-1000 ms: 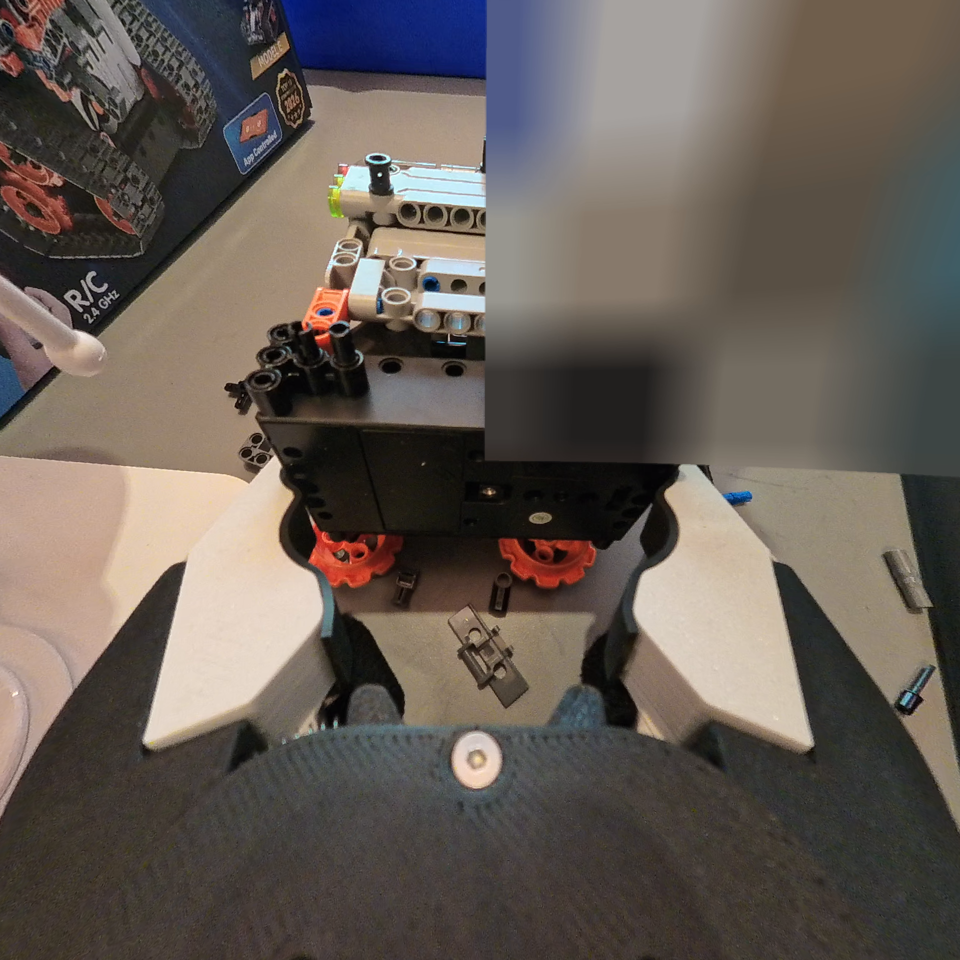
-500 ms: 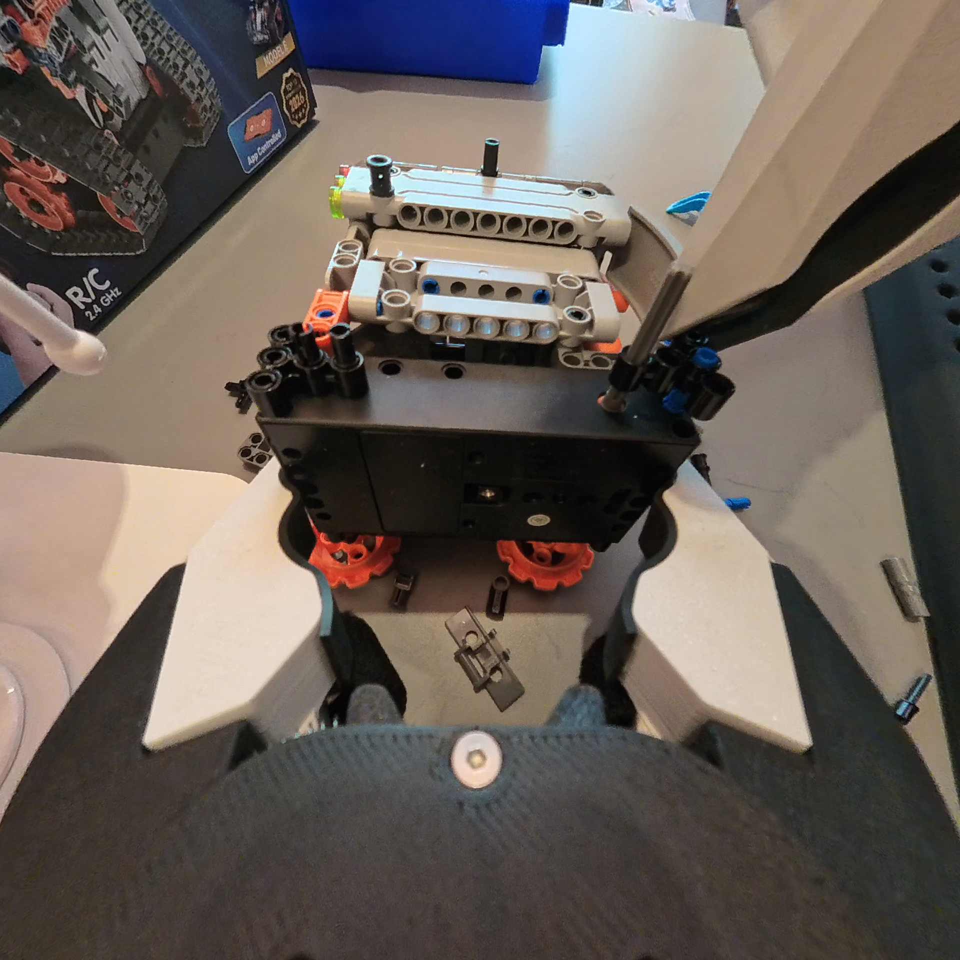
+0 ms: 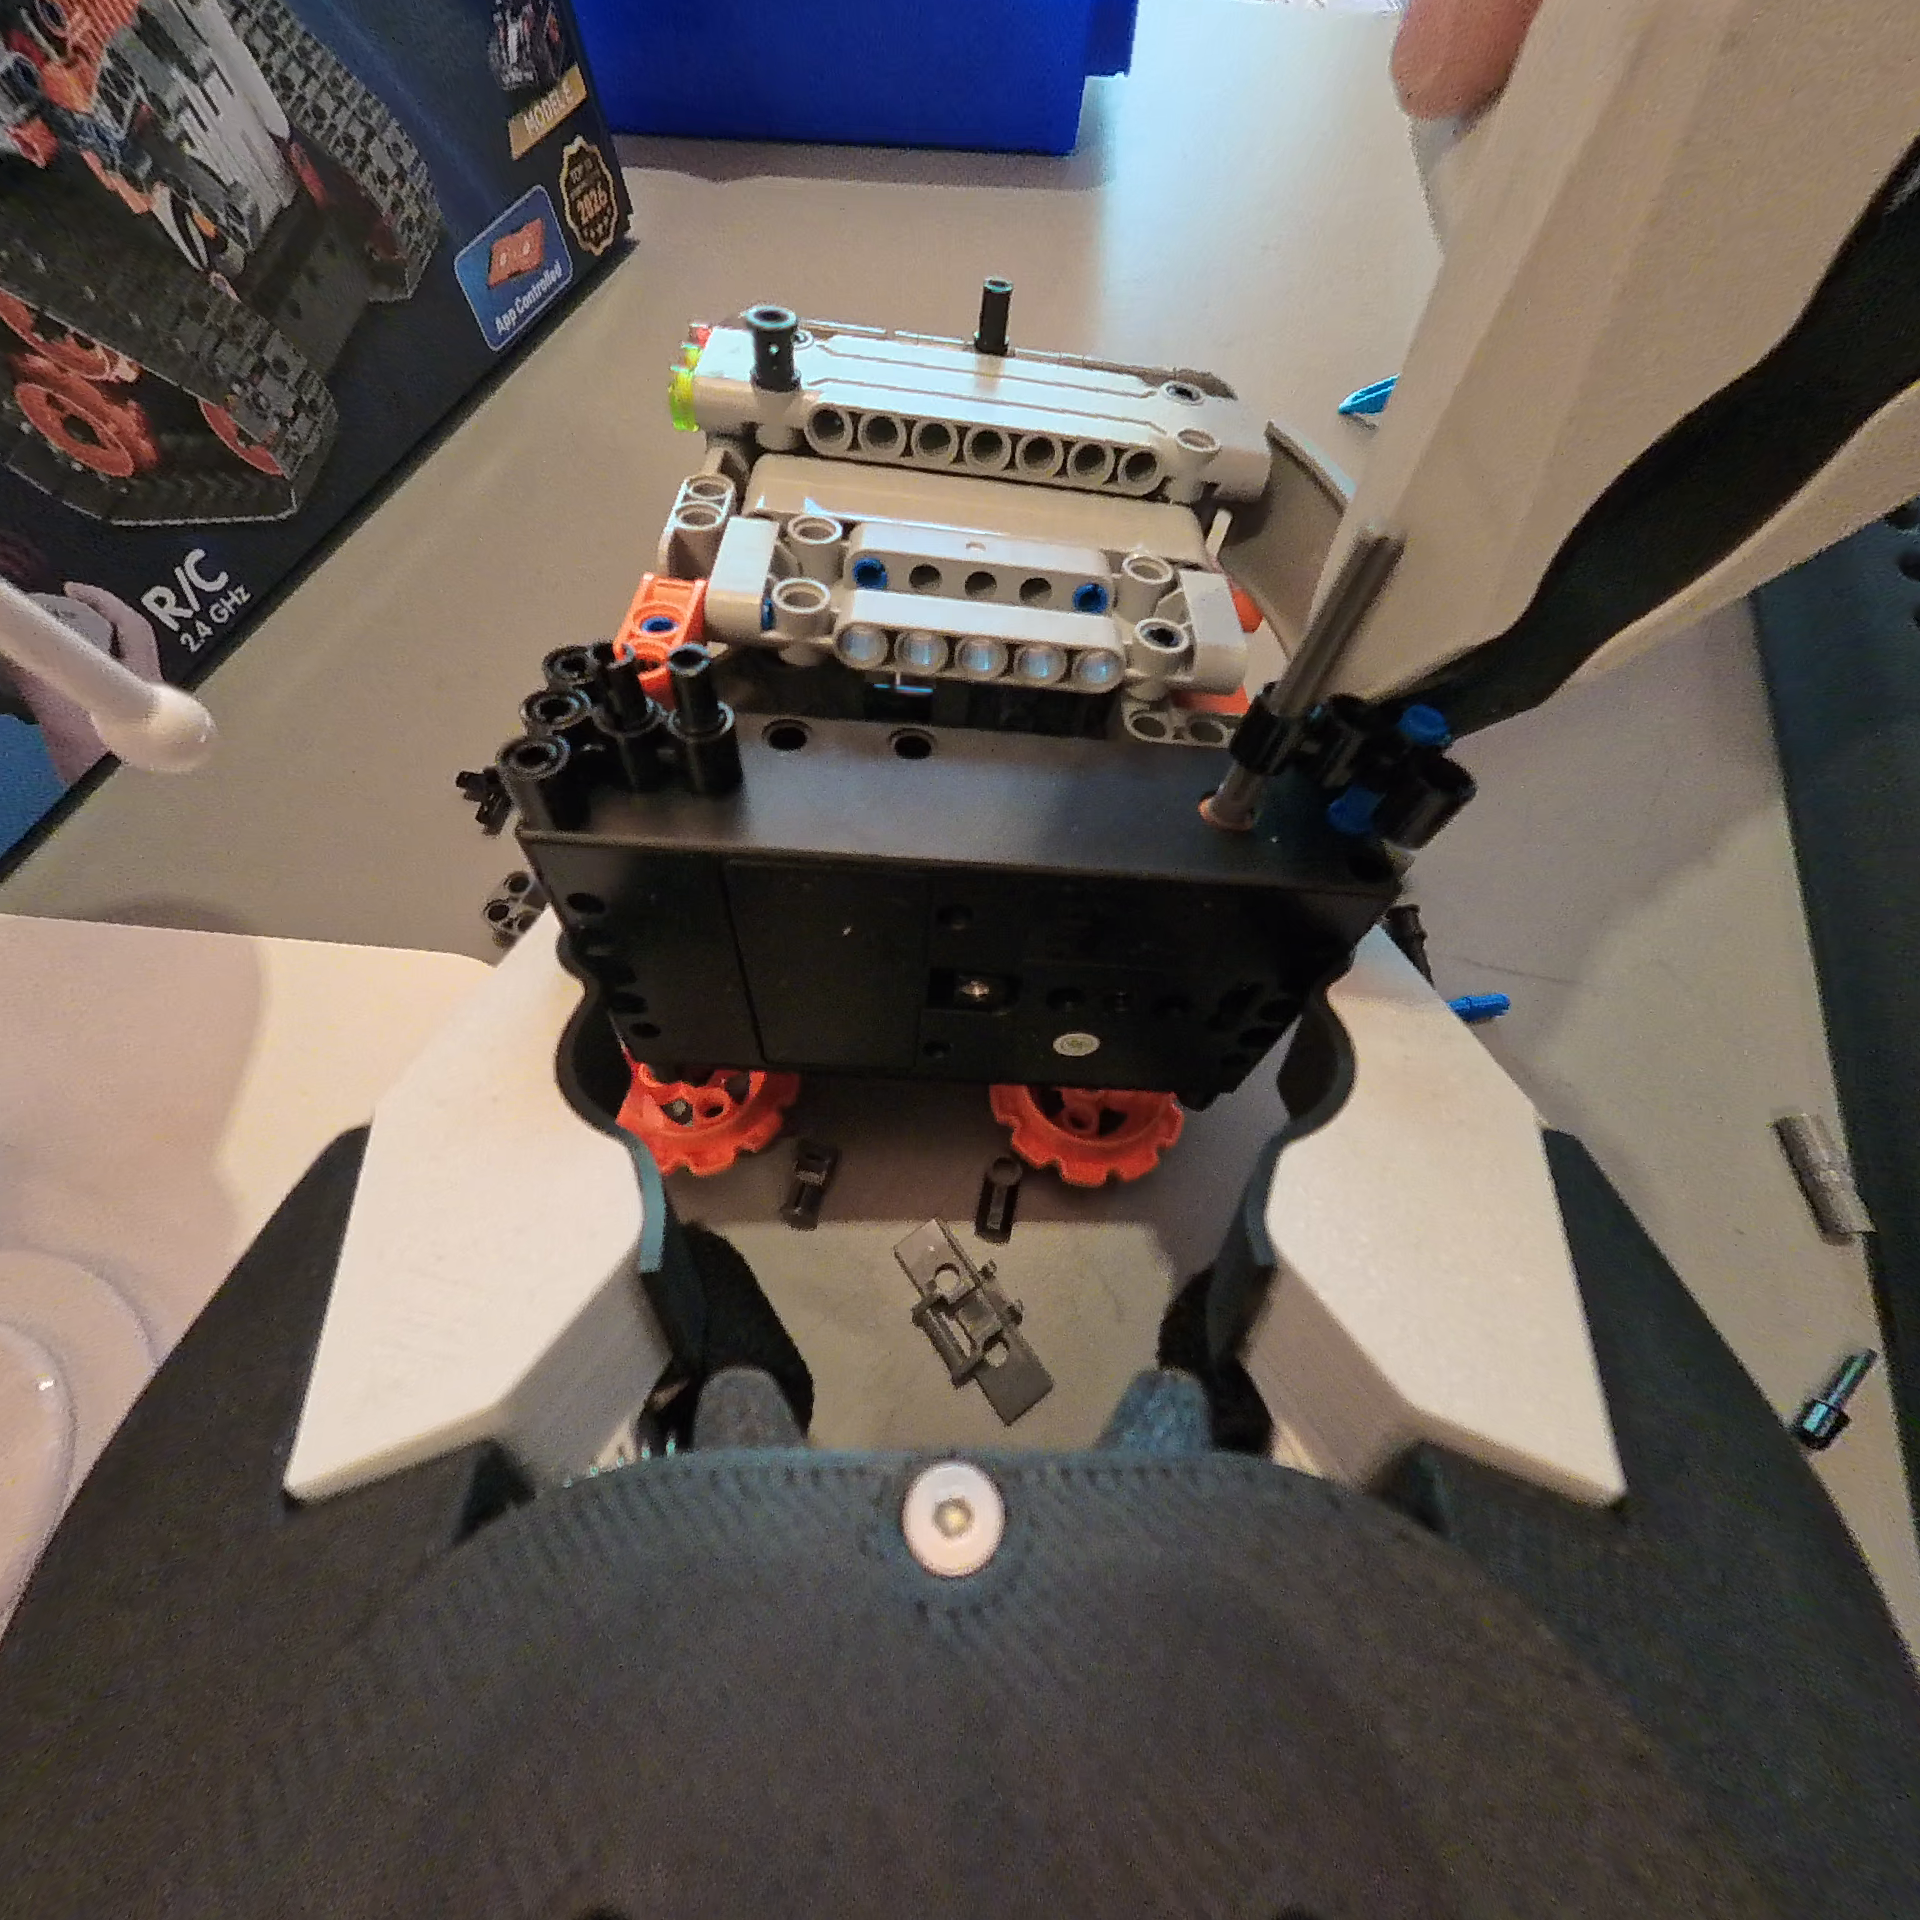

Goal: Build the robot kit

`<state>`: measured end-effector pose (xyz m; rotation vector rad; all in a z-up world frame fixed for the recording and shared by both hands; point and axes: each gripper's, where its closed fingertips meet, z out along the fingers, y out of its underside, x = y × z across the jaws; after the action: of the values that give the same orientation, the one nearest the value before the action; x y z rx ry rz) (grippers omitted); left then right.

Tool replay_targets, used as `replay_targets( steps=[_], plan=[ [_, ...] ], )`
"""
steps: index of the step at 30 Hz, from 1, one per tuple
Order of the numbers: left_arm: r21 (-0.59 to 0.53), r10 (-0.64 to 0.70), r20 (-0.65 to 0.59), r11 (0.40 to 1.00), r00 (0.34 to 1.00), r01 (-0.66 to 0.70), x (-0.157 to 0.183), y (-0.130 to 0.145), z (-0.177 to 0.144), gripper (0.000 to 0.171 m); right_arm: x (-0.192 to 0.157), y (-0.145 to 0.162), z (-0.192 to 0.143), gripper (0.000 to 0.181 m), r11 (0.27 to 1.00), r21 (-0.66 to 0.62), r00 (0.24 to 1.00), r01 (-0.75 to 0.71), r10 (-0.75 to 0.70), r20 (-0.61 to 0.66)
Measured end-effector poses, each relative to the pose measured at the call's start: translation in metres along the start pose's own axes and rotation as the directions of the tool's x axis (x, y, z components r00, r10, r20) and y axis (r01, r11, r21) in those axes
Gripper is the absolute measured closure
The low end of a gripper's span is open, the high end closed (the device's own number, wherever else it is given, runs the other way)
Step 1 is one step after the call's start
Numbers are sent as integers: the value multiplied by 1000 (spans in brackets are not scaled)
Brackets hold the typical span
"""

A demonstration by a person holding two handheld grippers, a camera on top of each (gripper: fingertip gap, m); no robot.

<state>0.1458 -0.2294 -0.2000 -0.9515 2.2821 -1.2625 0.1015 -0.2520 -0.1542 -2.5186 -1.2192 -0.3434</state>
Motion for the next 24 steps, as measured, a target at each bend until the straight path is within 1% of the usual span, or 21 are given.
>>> replay_targets(
  steps=[1, 3, 5, 8, 11, 13, 17, 21, 24],
  plan=[
    [2, -13, -8, 1000, 1000, 13, -1, 1, 0, 43, 2, 0, 0, 178, 1000, 1, 1000, -6, 6, -6],
    [13, -14, -12, 1000, 1000, 14, -1, 1, -1, 43, 4, -1, -2, 176, 998, 43, 999, -50, 49, 9],
    [14, -10, -12, 1000, 1000, 10, -1, 1, 0, 43, 4, 0, -4, 176, 996, 64, 997, -68, 69, -17],
    [21, -9, -14, 1000, 1000, 9, -1, 0, 0, 42, 4, -1, -9, 178, 984, 129, 992, -126, 127, 1],
    [16, -7, -13, 1000, 1000, 7, -1, 0, 0, 42, -1, -14, -17, 181, 975, 184, 992, -123, 124, 11],
    [16, -6, -12, 1000, 1000, 7, -1, 0, 0, 42, 2, -12, -15, 181, 980, 160, 992, -121, 125, -18],
    [16, -7, -11, 1000, 1000, 7, -1, 0, 1, 42, 6, -13, -14, 181, 975, 183, 990, -128, 135, -29],
    [17, -6, -11, 1000, 1000, 6, -1, 0, 1, 42, 4, -12, -13, 181, 980, 167, 993, -109, 114, -23],
    [15, -8, -8, 1000, 1000, 8, -1, 0, 1, 43, 4, -11, -12, 181, 978, 168, 992, -124, 125, 2]
  ],
)
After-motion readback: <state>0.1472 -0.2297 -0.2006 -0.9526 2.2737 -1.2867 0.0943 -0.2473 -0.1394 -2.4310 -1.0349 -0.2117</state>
